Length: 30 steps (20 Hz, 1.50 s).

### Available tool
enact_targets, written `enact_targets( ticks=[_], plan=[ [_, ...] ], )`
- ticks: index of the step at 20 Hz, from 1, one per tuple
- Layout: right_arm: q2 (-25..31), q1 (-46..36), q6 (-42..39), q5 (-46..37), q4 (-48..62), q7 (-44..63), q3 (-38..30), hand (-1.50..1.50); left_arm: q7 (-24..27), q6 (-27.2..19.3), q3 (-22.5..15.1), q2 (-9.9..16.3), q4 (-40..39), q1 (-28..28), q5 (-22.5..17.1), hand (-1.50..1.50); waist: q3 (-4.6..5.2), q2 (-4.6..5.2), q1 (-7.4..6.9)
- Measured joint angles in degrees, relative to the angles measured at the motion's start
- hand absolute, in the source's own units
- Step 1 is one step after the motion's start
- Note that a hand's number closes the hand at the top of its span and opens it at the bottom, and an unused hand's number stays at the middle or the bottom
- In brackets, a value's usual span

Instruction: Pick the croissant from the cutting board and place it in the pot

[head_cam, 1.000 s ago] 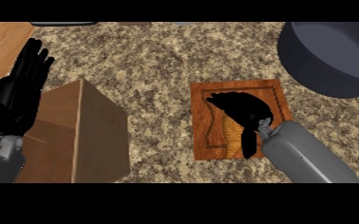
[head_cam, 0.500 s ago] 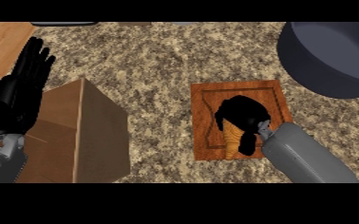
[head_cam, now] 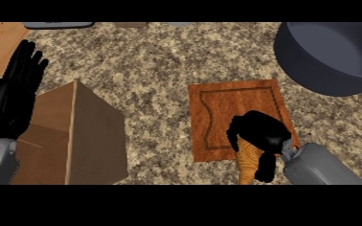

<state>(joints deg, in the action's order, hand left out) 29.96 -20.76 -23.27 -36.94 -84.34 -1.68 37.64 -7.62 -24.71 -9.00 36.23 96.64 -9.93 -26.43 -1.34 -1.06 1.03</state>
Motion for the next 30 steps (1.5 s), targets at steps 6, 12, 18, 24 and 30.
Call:
enact_targets(
  ticks=[6,12,18,24,30],
  plan=[
    [7.6,12.2,3.5,2.4,-13.8,-3.4,-3.0,1.5,0.8,-0.7,0.1,0.5,-0.1,0.7,-0.3,0.0,-0.09,-0.02,0.86],
    [10.6,19.5,8.1,9.4,-23.6,-5.0,-12.9,1.5,0.9,-1.9,-0.2,0.8,0.9,1.4,-0.8,0.0,-0.07,-0.06,1.45],
    [8.1,21.8,14.4,18.7,-29.4,-2.8,-27.0,1.5,1.1,-2.2,-0.2,1.4,1.6,1.7,-1.7,0.0,0.08,0.11,1.53],
    [7.8,20.7,16.7,27.2,-30.6,0.0,-40.9,1.5,1.4,-2.5,-1.4,1.1,0.8,0.1,-1.5,0.0,0.11,0.32,0.71],
    [10.0,15.9,15.2,32.8,-23.4,1.5,-50.2,1.5,2.2,-0.4,-1.4,1.2,-0.7,-1.3,-2.4,0.0,0.21,0.48,-0.69]
  ],
)
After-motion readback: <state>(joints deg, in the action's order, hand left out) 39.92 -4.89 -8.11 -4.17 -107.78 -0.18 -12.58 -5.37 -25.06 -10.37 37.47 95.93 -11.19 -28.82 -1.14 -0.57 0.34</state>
